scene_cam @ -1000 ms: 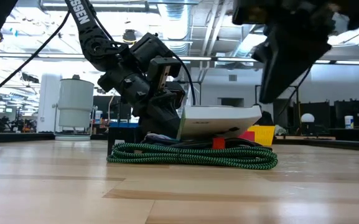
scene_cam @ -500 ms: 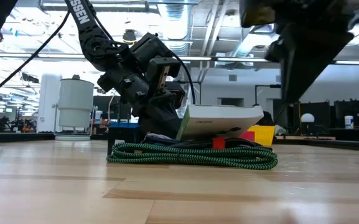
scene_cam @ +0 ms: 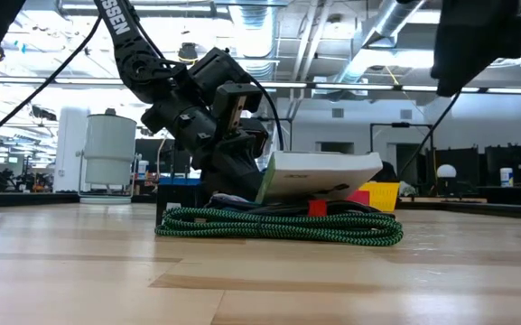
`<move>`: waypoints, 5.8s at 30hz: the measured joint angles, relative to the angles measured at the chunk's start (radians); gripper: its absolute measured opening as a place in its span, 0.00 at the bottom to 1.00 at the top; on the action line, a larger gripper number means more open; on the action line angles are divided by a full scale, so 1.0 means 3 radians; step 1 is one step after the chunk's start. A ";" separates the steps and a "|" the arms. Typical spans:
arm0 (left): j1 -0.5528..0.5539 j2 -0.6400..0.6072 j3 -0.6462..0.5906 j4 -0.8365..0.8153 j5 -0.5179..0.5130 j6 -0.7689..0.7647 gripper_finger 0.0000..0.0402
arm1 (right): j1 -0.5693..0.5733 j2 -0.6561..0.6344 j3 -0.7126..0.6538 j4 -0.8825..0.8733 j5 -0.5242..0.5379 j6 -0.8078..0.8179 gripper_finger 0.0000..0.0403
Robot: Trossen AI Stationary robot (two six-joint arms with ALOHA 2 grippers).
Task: Pick and place items into bin
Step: Put the white card reader box into the yellow bin
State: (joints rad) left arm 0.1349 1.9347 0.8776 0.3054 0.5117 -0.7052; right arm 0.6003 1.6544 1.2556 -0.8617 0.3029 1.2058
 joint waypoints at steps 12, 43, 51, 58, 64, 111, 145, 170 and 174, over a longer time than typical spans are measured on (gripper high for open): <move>-0.0001 0.0000 0.0000 -0.0004 0.0028 0.0033 0.02 | 0.0043 0.0001 -0.0916 0.1888 0.0194 0.1122 0.50; -0.0001 0.0000 0.0000 -0.0005 0.0022 0.0037 0.02 | -0.0293 0.0006 -0.1012 0.1899 0.0155 0.1635 0.57; -0.0001 0.0000 0.0001 -0.0005 0.0020 0.0043 0.02 | -0.0312 0.0007 -0.1246 0.2297 0.0031 0.1657 0.57; -0.0001 0.0000 0.0001 -0.0004 0.0019 0.0046 0.02 | -0.0412 0.0007 -0.1413 0.2727 -0.0019 0.1598 0.57; -0.0001 0.0000 0.0001 -0.0004 0.0015 0.0046 0.02 | -0.0518 0.0007 -0.1429 0.2847 -0.0113 0.1419 0.57; -0.0004 0.0000 0.0001 -0.0004 0.0011 0.0045 0.02 | -0.0635 0.0681 -0.1415 0.4059 -0.0592 0.1273 0.08; 0.0048 -0.0541 0.0005 -0.0206 -0.0032 -0.0072 0.02 | -0.1116 -0.0733 -0.1434 0.2968 -0.0706 -0.0252 0.08; 0.0106 -0.2141 -0.0005 -0.0253 -0.0250 0.0272 0.02 | -0.4083 -0.2395 -0.1422 0.1340 -0.1880 -0.1789 0.08; 0.0108 -0.2329 -0.0005 -0.0240 -0.0312 0.0422 0.02 | -0.4659 -0.2090 -0.1422 0.1319 -0.2481 -0.2107 0.08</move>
State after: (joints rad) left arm 0.1673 1.2359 0.8761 0.2335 0.4180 -0.5786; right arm -0.7974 1.0274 0.8289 -0.4661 -0.4415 0.5736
